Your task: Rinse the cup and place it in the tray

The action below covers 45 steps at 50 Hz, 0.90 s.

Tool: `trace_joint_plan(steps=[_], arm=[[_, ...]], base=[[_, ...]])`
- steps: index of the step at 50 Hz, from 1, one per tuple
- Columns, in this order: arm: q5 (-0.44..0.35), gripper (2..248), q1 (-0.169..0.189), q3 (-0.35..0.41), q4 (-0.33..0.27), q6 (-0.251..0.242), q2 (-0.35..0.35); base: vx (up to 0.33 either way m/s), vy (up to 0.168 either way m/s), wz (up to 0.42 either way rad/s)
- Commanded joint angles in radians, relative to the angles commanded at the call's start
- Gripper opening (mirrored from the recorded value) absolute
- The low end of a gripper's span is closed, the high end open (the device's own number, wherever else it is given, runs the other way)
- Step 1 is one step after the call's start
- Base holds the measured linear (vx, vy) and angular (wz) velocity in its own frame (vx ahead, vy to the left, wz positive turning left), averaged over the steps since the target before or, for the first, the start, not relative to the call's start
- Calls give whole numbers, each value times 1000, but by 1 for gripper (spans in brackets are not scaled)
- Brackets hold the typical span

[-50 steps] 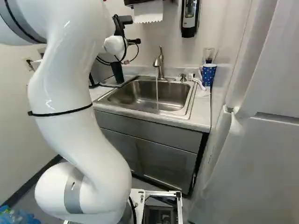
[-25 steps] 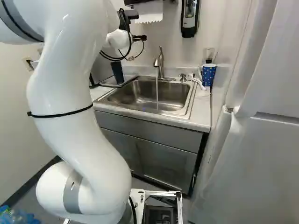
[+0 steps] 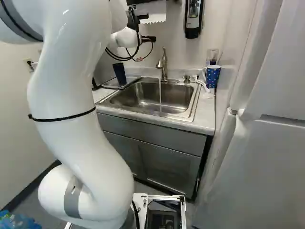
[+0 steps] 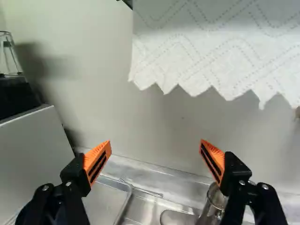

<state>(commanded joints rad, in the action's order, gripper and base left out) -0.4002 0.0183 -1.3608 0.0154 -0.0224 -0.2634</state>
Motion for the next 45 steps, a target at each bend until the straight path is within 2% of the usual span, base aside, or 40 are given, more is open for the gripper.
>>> trace_joint_plan(steps=[26,45], arm=[[33,247,56,2,0,0,2],[66,247,75,1,0,0,1]], base=[[0,0,0],[0,0,0]])
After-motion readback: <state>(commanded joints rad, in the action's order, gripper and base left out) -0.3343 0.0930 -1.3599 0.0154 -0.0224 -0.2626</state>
